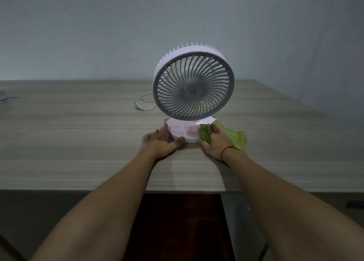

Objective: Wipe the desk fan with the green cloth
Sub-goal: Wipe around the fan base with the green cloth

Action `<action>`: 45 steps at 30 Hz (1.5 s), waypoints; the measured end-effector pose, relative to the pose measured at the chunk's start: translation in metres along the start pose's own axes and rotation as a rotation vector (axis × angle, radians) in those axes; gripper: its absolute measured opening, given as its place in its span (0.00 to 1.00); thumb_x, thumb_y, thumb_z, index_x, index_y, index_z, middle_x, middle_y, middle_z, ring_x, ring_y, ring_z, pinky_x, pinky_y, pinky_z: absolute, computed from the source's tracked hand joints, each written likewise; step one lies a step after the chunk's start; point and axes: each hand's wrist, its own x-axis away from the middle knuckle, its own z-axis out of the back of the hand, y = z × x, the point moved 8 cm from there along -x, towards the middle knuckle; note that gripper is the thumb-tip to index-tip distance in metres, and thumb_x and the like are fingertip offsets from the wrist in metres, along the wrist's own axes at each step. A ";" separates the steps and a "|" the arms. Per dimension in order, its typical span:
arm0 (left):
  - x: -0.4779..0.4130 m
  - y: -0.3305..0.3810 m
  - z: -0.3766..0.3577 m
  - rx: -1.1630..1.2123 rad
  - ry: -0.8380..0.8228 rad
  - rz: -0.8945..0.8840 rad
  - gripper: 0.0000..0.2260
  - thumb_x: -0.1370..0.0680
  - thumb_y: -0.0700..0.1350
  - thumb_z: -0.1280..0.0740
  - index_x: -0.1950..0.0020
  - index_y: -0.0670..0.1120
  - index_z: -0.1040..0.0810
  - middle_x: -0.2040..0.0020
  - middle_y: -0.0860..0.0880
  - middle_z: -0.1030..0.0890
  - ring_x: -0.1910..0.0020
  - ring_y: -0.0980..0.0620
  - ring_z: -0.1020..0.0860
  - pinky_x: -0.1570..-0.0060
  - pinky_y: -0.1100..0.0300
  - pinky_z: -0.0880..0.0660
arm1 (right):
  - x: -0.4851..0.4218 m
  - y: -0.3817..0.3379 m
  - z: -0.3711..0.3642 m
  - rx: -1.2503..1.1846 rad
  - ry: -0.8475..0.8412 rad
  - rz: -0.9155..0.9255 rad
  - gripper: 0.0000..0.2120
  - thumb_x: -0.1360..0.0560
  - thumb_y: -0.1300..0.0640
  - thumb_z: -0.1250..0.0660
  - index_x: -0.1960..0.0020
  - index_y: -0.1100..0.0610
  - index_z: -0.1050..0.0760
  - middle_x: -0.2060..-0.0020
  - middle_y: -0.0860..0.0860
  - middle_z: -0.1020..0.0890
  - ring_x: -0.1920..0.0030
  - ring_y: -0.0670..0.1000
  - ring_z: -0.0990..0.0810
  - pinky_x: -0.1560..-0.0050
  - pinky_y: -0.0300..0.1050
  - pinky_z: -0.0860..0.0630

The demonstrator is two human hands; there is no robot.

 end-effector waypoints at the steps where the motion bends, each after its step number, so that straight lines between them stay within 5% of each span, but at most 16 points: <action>1: -0.001 -0.001 0.000 -0.006 -0.010 -0.005 0.43 0.29 0.74 0.50 0.21 0.51 0.54 0.21 0.49 0.42 0.22 0.48 0.45 0.26 0.46 0.49 | 0.000 0.001 0.003 -0.035 0.004 0.027 0.31 0.21 0.46 0.43 0.23 0.58 0.45 0.23 0.55 0.43 0.24 0.57 0.45 0.26 0.52 0.41; 4: -0.005 0.001 0.000 -0.030 -0.035 -0.024 0.44 0.30 0.76 0.51 0.21 0.52 0.55 0.20 0.50 0.45 0.21 0.49 0.47 0.25 0.45 0.51 | -0.002 0.020 0.016 -0.273 0.123 -0.066 0.22 0.21 0.53 0.43 0.30 0.59 0.34 0.32 0.61 0.27 0.34 0.60 0.27 0.34 0.48 0.31; 7: -0.004 0.005 -0.001 -0.035 -0.055 -0.026 0.47 0.32 0.78 0.52 0.21 0.52 0.55 0.20 0.51 0.46 0.21 0.50 0.47 0.24 0.45 0.51 | -0.009 0.033 0.023 -0.461 0.227 -0.182 0.19 0.20 0.48 0.44 0.37 0.58 0.26 0.41 0.62 0.20 0.41 0.62 0.22 0.42 0.48 0.28; 15: -0.006 0.005 0.001 -0.057 -0.038 -0.023 0.46 0.32 0.77 0.50 0.21 0.51 0.52 0.20 0.52 0.45 0.22 0.51 0.47 0.25 0.44 0.50 | -0.042 0.017 -0.001 -0.326 0.117 -0.224 0.27 0.23 0.38 0.50 0.35 0.55 0.29 0.35 0.60 0.26 0.37 0.61 0.27 0.35 0.52 0.30; 21: 0.009 0.000 0.002 -0.043 -0.046 -0.012 0.48 0.32 0.77 0.49 0.21 0.49 0.52 0.21 0.51 0.43 0.22 0.52 0.45 0.25 0.47 0.49 | -0.014 0.003 0.003 -0.303 0.102 -0.138 0.24 0.22 0.40 0.46 0.32 0.51 0.29 0.34 0.59 0.26 0.37 0.60 0.25 0.37 0.48 0.29; 29: 0.035 0.004 0.007 0.029 -0.039 0.017 0.48 0.32 0.77 0.46 0.22 0.48 0.50 0.22 0.47 0.40 0.23 0.49 0.43 0.25 0.46 0.49 | 0.020 0.019 0.014 -0.287 0.067 -0.143 0.25 0.23 0.37 0.46 0.40 0.55 0.26 0.44 0.61 0.19 0.42 0.61 0.22 0.36 0.52 0.29; 35: 0.034 0.006 0.004 0.009 -0.022 0.018 0.48 0.33 0.77 0.46 0.22 0.50 0.50 0.22 0.47 0.39 0.23 0.48 0.42 0.25 0.45 0.49 | 0.008 -0.002 0.012 -0.214 0.015 -0.098 0.23 0.19 0.45 0.51 0.29 0.55 0.33 0.28 0.58 0.33 0.29 0.59 0.34 0.27 0.47 0.40; 39: 0.029 0.005 0.005 0.004 -0.006 0.017 0.48 0.33 0.77 0.47 0.22 0.49 0.49 0.22 0.48 0.39 0.23 0.49 0.42 0.26 0.45 0.49 | 0.001 -0.017 0.007 -0.184 0.051 -0.074 0.24 0.19 0.45 0.54 0.31 0.54 0.30 0.31 0.58 0.27 0.29 0.57 0.33 0.27 0.54 0.43; 45: 0.028 0.001 0.006 0.026 -0.006 0.036 0.49 0.35 0.79 0.47 0.23 0.49 0.46 0.24 0.46 0.35 0.25 0.46 0.39 0.27 0.44 0.47 | 0.020 -0.028 0.009 -0.312 0.114 -0.012 0.23 0.20 0.42 0.47 0.37 0.56 0.24 0.38 0.60 0.22 0.38 0.60 0.25 0.38 0.48 0.31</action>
